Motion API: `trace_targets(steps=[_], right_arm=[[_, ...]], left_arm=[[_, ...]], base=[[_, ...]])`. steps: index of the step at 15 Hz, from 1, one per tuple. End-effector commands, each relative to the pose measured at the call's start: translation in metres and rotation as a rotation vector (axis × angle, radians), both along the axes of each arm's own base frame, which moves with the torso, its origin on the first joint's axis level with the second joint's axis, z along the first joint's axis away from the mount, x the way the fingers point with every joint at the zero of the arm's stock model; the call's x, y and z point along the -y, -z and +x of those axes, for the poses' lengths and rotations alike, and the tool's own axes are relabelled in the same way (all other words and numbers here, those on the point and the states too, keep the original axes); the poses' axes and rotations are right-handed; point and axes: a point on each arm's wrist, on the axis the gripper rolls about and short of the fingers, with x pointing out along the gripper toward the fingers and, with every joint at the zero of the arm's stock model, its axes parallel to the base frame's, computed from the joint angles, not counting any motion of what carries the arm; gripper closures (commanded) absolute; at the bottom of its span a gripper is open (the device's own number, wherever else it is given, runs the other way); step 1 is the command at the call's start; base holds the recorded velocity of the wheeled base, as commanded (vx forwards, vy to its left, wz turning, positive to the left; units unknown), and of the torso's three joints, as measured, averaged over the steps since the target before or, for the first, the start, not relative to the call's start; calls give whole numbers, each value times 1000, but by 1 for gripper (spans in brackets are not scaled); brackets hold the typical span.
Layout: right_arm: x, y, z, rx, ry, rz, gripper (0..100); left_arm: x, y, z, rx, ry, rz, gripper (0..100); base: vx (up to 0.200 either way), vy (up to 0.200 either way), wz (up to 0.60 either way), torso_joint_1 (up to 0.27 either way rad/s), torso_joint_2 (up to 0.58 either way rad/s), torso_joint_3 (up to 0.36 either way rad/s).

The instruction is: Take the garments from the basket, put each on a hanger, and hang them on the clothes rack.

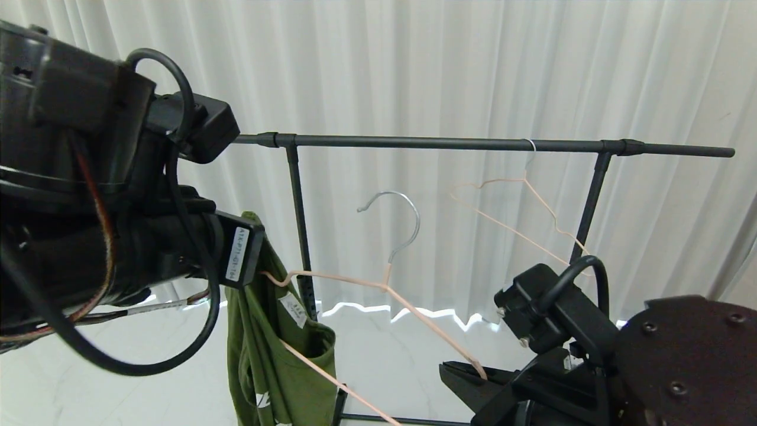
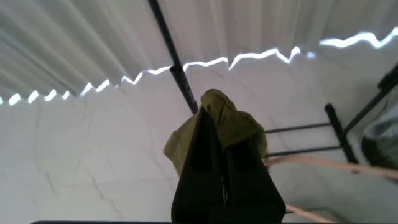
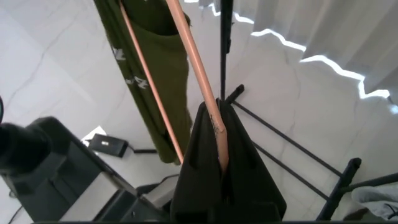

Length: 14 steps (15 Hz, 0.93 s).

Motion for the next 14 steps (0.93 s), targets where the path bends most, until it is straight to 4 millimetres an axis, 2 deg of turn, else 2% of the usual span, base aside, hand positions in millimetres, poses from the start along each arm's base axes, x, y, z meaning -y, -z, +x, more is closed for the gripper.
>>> trace_targets(steps=[1,4,7,14], right_arm=[[16,-4,1,6,12,17,100],[42,-8,-1,10,19,49,100],[65,-13,-11,36,-61,69,100],[58,-10,-9,50,-118,33,100]], left_arm=[[-13,-4,-13,22,26,10,100],[-17,-3,-11,20,12,22,100],[-15,1,-8,5,12,34,100],[-2,7,-12,-13,70,49,100]], base=[[0,0,0,0,0,0],[0,0,0,0,0,0],[0,0,0,0,0,0],[0,0,0,0,0,0]])
